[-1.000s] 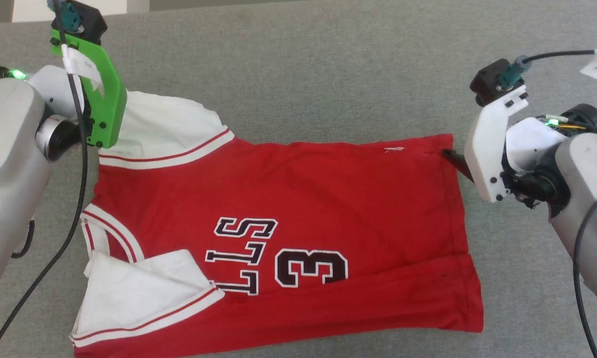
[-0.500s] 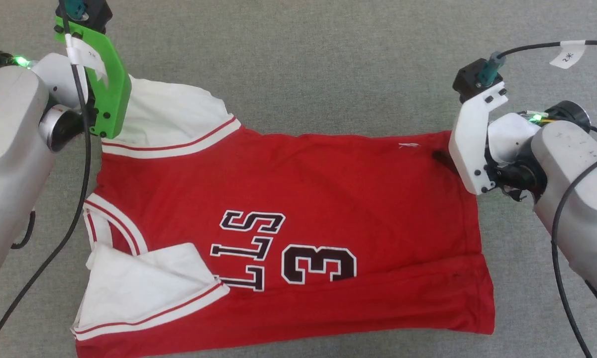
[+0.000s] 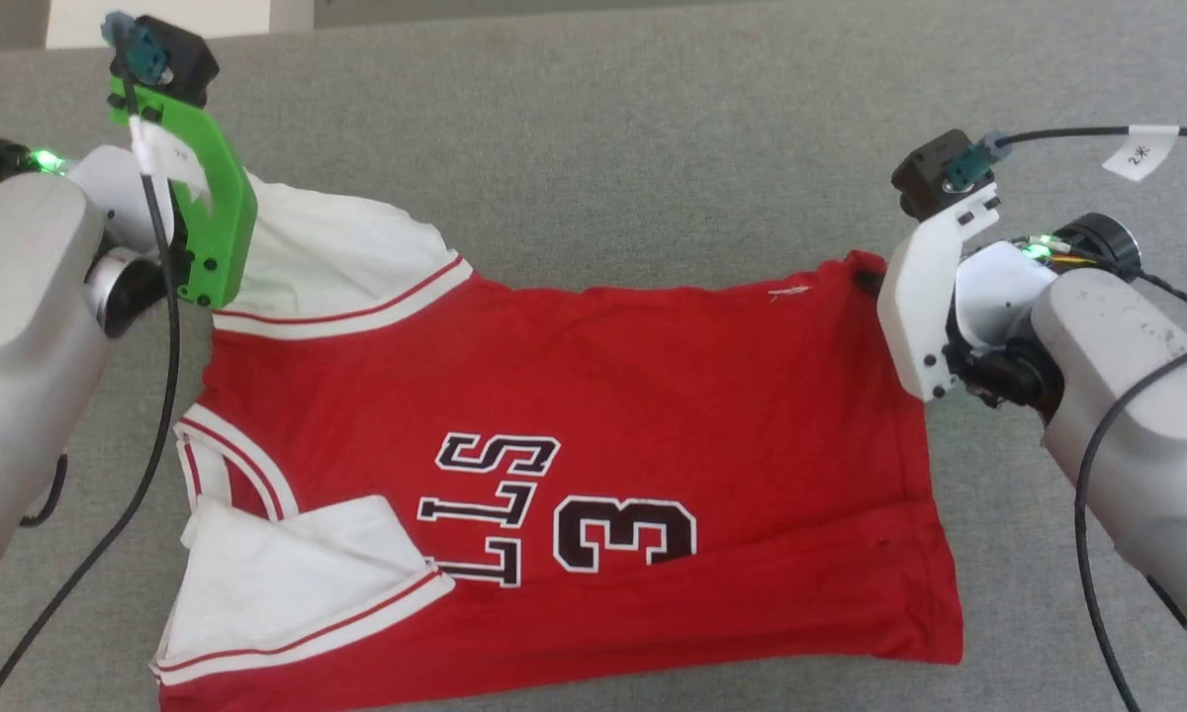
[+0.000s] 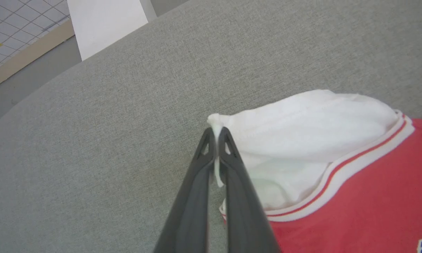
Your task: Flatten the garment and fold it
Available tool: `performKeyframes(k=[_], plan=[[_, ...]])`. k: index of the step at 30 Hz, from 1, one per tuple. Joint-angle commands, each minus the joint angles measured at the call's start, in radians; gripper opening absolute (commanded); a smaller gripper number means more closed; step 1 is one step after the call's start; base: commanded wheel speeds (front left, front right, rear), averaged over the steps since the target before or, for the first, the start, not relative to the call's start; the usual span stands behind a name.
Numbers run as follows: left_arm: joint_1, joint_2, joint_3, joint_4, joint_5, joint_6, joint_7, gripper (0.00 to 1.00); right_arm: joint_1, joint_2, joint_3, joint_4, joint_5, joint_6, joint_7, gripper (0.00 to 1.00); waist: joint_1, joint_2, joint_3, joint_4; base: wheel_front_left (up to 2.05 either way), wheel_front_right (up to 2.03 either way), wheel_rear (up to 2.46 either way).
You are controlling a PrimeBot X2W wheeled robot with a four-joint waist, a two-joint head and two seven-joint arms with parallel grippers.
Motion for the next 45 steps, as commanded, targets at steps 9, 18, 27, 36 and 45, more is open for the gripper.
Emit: performKeyframes(k=[9,18,27,36,45], plan=[[0.145,0.060,-0.020,-0.106,0.011,0.014,-0.177,0.00,0.123,-0.045,-0.018,-0.092,-0.003,-0.002,-0.170,0.00,0.0001,0.0000,-0.148,0.017,0.00,0.00,0.00],[0.322,0.186,-0.035,-0.363,0.014,0.126,-0.218,0.00,0.286,-0.090,-0.095,-0.199,-0.049,-0.002,-0.198,0.00,0.0001,0.0000,-0.234,0.057,0.00,0.00,0.00],[0.569,0.329,-0.041,-0.682,-0.042,0.309,-0.250,0.00,0.513,-0.107,-0.200,-0.355,-0.095,-0.002,-0.175,0.00,0.0001,0.0000,-0.293,0.079,0.00,0.00,0.00],[0.741,0.322,-0.089,-0.730,-0.103,0.372,-0.275,0.00,0.701,-0.095,-0.314,-0.443,-0.120,-0.002,-0.115,0.00,0.0001,0.0000,-0.274,0.090,0.00,0.00,0.00],[0.769,0.237,-0.115,-0.619,-0.115,0.360,-0.293,0.48,0.746,-0.060,-0.334,-0.421,-0.153,-0.002,-0.090,0.24,0.0001,0.0000,-0.237,0.094,0.00,0.00,0.00]])
